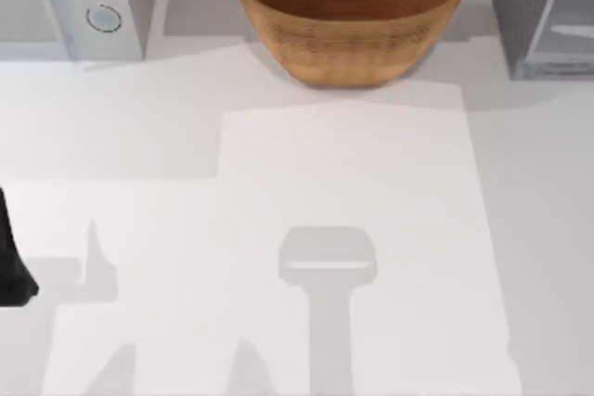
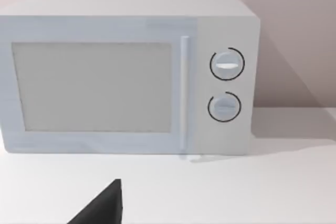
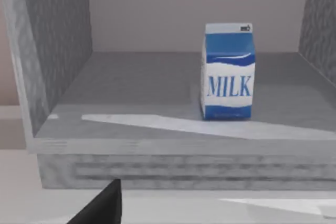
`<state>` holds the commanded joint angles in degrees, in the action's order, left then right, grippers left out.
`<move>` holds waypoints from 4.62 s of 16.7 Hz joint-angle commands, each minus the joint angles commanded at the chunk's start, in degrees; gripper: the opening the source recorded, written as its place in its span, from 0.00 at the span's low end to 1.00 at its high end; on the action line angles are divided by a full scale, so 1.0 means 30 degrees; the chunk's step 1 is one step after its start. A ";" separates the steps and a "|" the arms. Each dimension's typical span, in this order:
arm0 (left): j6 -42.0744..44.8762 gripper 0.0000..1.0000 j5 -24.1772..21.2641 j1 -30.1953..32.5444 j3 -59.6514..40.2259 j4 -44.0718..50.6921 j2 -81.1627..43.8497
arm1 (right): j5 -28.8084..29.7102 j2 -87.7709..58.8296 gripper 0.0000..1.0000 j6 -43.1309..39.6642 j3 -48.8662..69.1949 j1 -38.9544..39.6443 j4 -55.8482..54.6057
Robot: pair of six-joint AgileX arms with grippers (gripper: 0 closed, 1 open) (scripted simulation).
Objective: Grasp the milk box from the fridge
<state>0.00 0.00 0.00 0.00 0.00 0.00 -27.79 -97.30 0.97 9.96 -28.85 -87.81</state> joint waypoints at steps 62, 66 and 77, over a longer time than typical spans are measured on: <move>0.0000 1.00 0.0000 0.0000 0.0000 0.0000 0.0000 | 0.4791 -1.4579 0.00 -0.0349 2.2361 0.4570 0.7887; 0.0000 1.00 0.0000 0.0000 0.0000 0.0000 0.0000 | 0.4792 -1.4539 0.00 -0.0325 2.2348 0.4507 0.7888; 0.0000 1.00 0.0000 0.0000 0.0000 0.0000 0.0000 | 0.4769 -1.1921 0.00 -0.0293 2.2303 0.4511 1.0453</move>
<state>0.00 0.00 0.00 0.00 0.00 0.00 -13.49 -133.06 0.09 76.87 -15.31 -56.45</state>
